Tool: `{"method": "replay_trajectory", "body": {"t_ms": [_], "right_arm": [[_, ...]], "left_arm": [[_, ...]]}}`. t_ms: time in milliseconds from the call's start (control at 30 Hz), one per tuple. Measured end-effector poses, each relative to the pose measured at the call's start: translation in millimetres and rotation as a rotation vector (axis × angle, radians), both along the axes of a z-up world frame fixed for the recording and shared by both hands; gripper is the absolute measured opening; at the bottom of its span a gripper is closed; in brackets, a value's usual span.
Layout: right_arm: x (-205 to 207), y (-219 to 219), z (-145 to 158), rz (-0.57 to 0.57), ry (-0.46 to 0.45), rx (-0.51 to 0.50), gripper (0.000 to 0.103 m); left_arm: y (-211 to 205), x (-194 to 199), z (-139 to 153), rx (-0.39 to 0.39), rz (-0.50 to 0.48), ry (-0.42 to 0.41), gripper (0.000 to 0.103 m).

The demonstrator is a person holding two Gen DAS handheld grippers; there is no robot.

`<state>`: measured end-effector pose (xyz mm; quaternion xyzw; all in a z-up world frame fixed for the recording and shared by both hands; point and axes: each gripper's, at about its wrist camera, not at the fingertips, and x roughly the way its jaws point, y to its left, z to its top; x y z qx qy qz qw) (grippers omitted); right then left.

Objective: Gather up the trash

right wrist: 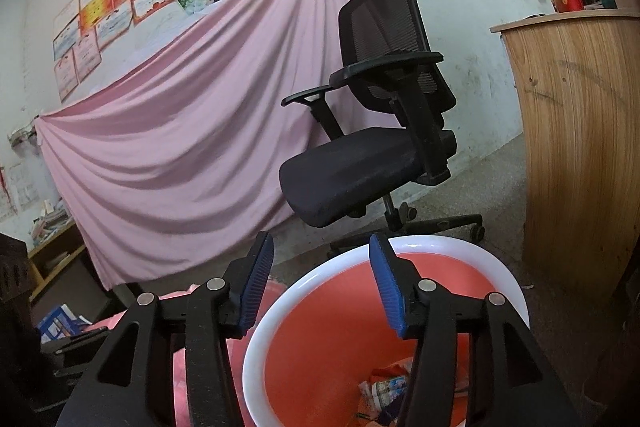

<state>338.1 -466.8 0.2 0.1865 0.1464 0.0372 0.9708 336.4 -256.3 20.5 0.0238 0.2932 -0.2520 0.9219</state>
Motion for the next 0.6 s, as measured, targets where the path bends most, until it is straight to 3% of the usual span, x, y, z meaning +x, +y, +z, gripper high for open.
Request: {"method": "replay_trajectory", "body": {"t_ms": [300, 433, 600], "right_arm": [[-0.1, 2.4, 3.0, -0.001, -0.001, -0.009, 0.053], [-2.2, 5.4, 5.8, -0.009, -0.010, -0.023, 0.065], [-9.7, 13.3, 10.9, -0.035, -0.014, -0.081, 0.065]], "left_arm": [[21.3, -5.1, 9.8, -0.005, 0.054, -0.026, 0.031], [36.6, -9.4, 14.8, -0.012, 0.090, -0.033, 0.033], [57.6, -18.5, 23.1, -0.029, 0.132, -0.043, 0.034]]}}
